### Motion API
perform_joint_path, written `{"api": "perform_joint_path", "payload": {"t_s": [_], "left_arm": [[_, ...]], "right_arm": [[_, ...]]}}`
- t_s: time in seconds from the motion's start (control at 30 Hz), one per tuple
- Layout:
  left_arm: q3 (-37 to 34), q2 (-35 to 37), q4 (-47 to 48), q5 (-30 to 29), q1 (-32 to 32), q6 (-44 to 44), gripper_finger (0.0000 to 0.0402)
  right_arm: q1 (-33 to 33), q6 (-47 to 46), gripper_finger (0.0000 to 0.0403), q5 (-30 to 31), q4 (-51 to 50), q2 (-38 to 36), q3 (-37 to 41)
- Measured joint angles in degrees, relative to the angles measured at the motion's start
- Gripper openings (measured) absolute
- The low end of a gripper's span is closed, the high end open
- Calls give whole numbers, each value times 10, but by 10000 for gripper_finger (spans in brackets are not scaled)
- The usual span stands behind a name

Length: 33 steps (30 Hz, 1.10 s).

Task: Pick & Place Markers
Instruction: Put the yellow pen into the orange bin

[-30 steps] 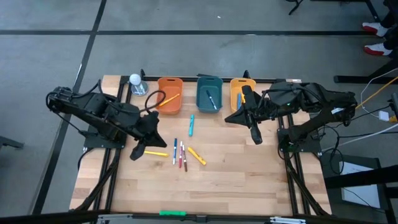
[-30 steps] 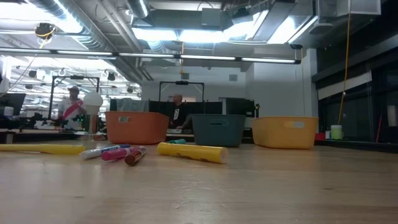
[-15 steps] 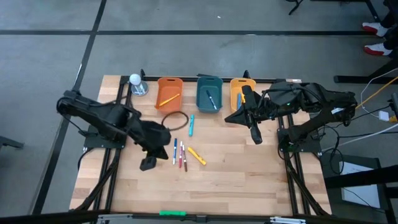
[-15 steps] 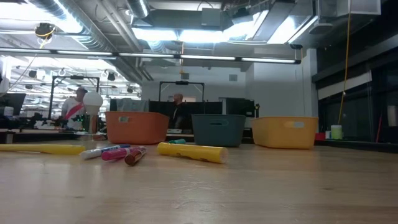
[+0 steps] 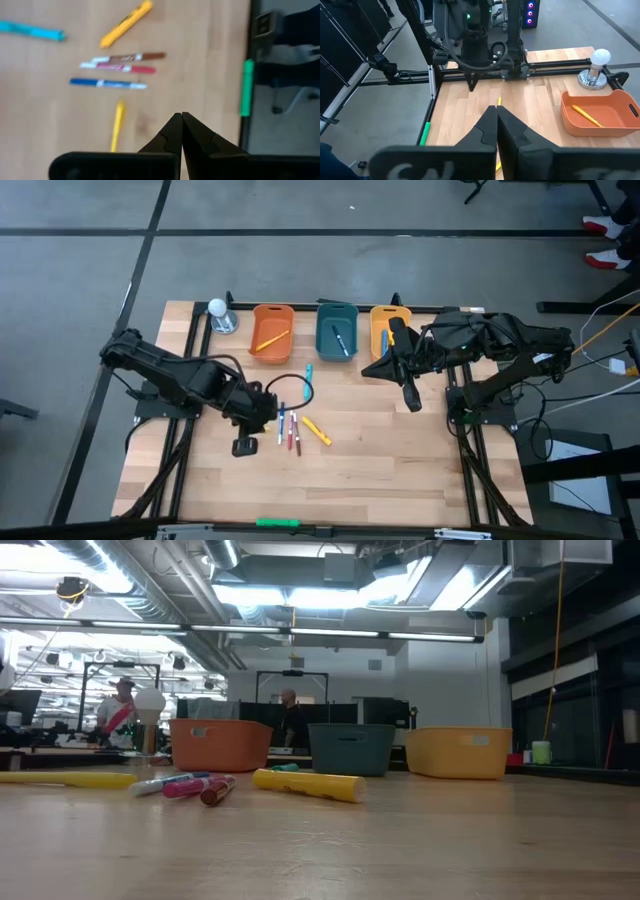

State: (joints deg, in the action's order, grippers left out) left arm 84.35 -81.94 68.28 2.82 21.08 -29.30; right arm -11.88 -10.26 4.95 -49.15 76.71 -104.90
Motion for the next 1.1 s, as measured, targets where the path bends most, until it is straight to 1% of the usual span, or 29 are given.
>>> {"api": "perform_joint_path", "payload": {"t_s": [0.1, 0.2, 0.3, 0.4, 0.63, 0.77, 0.9, 1.1], "left_arm": [[-11, -2, 6, -10, 0, 0, 4], [-30, -2, 8, -5, 0, 0, 6], [-46, -2, 10, 2, 0, 0, 20], [-59, -2, 9, 3, 0, 6, 51], [-81, -2, 10, -2, 0, 36, 148], [-81, -2, 13, -4, -1, 47, 186], [-81, -2, 27, -18, -2, 73, 202], [-81, -3, 28, -23, -2, 101, 201]], "right_arm": [[0, 0, 0, 0, 0, 0, 0], [0, 0, 0, 0, 0, 0, 0], [0, 0, 0, 0, 0, 0, 0], [0, 0, 0, 0, 0, 0, 0], [0, -2, 0, 0, 0, 0, 0], [0, -3, 0, 0, 0, 0, 0], [0, -4, 0, 0, 0, 0, 0], [0, -4, 0, 0, 0, 0, 0]]}}
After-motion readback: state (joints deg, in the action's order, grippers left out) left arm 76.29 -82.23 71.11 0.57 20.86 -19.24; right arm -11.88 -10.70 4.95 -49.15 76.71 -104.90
